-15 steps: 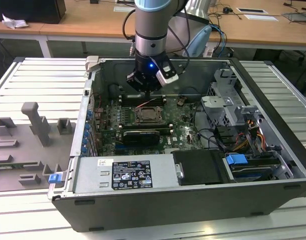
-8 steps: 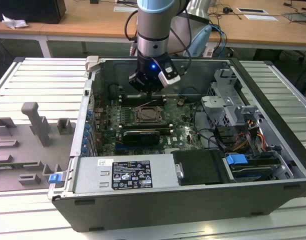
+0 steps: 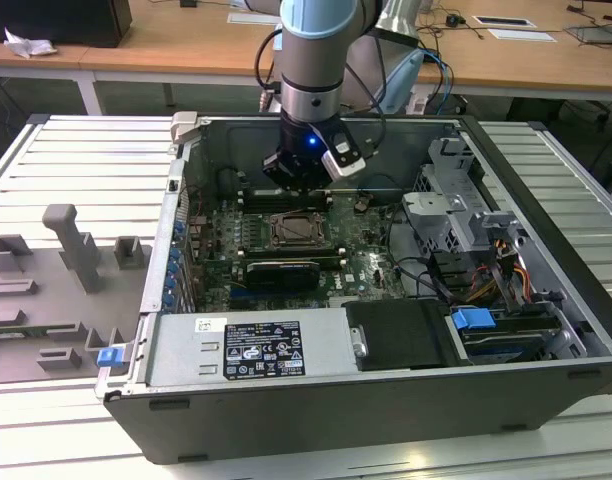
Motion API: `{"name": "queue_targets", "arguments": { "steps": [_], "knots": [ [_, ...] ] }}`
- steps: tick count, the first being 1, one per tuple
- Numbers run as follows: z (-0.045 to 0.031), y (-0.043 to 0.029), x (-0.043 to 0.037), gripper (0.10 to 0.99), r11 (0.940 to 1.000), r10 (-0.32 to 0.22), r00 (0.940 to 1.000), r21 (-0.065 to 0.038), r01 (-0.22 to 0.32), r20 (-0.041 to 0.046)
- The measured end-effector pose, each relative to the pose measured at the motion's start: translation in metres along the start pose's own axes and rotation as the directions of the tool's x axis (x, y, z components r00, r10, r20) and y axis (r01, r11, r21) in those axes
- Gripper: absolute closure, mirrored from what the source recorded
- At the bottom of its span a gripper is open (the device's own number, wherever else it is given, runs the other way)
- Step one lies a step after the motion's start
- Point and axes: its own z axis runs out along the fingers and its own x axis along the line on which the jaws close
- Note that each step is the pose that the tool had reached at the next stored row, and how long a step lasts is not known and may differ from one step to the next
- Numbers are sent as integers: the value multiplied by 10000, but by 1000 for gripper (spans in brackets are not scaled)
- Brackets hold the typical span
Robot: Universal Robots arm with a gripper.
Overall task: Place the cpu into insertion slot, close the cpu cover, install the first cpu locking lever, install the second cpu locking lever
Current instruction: 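Install the first cpu locking lever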
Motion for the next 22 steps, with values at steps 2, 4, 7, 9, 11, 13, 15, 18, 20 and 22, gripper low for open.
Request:
{"name": "queue_targets", "arguments": {
  "steps": [2,4,7,9,11,13,15,18,20,22],
  "knots": [
    [17,-2,-3,980,10000,0,10000,1,0,13],
    [39,-4,-7,980,10000,-1,10000,1,1,29],
    [82,-8,-9,980,10000,-5,10000,2,5,52],
    [97,-11,-9,980,10000,-5,10000,10,4,53],
    [110,-12,-8,980,10000,-5,10000,13,5,54],
    [121,-13,-9,980,10000,-6,10000,10,6,59],
    [119,-14,-8,980,10000,-4,10000,13,4,57],
    [22,-2,-7,980,10000,-7,10000,2,7,85],
    [-43,5,8,980,10000,-10,9999,4,10,113],
    [-121,14,61,980,10000,-15,9998,7,15,180]
  ]
}}
